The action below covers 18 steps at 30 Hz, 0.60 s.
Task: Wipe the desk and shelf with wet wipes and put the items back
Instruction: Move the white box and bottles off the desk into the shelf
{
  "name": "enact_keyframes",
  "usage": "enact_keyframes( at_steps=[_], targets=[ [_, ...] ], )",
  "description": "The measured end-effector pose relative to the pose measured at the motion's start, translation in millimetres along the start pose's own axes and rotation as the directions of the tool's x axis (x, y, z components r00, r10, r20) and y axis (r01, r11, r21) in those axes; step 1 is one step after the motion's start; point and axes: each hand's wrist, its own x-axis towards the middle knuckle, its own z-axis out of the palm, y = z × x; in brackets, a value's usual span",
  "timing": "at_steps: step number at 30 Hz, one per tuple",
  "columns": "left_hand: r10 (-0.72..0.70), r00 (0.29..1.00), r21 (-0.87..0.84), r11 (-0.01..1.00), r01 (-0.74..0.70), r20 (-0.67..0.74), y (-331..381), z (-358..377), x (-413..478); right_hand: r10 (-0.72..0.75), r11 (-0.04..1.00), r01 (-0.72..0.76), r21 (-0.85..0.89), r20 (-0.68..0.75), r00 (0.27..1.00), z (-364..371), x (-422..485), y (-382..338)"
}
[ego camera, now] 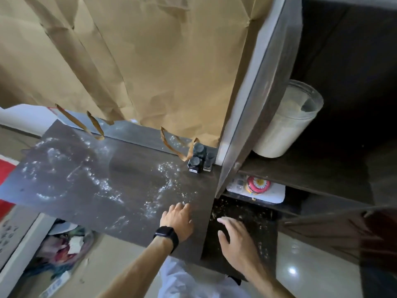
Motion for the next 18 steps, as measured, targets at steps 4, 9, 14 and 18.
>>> enact_keyframes(
  at_steps=[4,9,14,18],
  targets=[
    [0.108,0.993,0.055,0.993,-0.105,-0.047,-31.7,-9.6,30.6,0.059,0.986,-0.052,-0.156,0.043,0.997,50.4,27.9,-19.4],
    [0.264,0.961,0.048,0.964,-0.261,-0.079,-39.5,-35.6,75.6,0.233,0.954,-0.204,-0.221,0.114,0.966,93.7,44.8,-46.6],
    [0.358,0.925,0.118,0.931,-0.345,-0.125,-17.2,-56.7,113.7,0.297,0.946,-0.272,-0.176,0.138,0.945,103.2,44.8,-55.9],
    [0.307,0.944,0.146,0.946,-0.289,-0.121,2.4,-63.2,135.0,0.310,0.944,-0.284,-0.169,0.151,0.939,99.7,46.0,-50.3]
  ],
)
